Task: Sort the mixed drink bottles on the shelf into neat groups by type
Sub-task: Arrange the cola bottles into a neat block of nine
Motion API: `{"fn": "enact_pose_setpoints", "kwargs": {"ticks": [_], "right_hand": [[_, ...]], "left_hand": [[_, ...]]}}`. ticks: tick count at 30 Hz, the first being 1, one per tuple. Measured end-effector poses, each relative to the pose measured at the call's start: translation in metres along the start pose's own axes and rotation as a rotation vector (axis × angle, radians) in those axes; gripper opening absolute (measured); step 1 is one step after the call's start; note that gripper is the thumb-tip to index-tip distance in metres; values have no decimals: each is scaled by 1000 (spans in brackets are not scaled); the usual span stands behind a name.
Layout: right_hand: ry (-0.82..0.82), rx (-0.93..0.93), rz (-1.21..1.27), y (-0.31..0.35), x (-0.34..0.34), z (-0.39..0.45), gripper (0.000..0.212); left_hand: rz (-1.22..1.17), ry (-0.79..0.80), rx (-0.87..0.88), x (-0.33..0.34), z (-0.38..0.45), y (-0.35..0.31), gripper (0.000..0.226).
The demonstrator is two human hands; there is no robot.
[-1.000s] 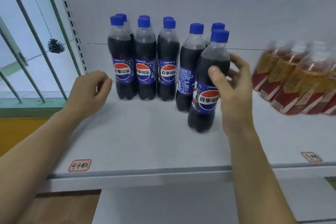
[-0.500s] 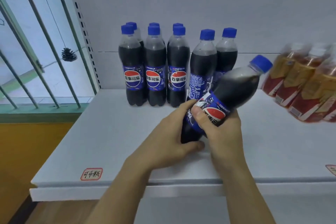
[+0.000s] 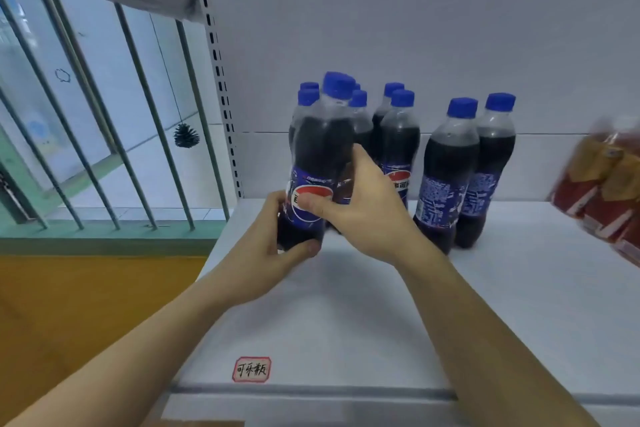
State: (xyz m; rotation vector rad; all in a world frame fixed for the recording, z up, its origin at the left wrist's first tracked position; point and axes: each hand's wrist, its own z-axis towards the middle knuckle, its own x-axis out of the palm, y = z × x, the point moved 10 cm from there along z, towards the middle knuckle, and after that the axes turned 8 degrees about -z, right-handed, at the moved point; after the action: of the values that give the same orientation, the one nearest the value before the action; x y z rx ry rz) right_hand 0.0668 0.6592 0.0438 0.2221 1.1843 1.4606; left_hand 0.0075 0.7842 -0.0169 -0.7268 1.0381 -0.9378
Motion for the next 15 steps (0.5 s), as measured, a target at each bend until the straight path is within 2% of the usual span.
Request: {"fn": "enact_pose_setpoints", "kwargs": {"ticks": [4,6,10,15], "right_hand": [[-57,-38,-79,-9,25,20,53],[-93,-43,-90,-17,30,20,59],[-130,-52,-63,-25,32,16,73],[-203,-24,-117,-36,27,7,70]], "left_hand": [[8,-157,6,-17,20,24,62],[39,-210,41,-17,22,29,65],[44,-256,36,-16,22,38,77],[54,-207,78,-9,22,36,75]]}}
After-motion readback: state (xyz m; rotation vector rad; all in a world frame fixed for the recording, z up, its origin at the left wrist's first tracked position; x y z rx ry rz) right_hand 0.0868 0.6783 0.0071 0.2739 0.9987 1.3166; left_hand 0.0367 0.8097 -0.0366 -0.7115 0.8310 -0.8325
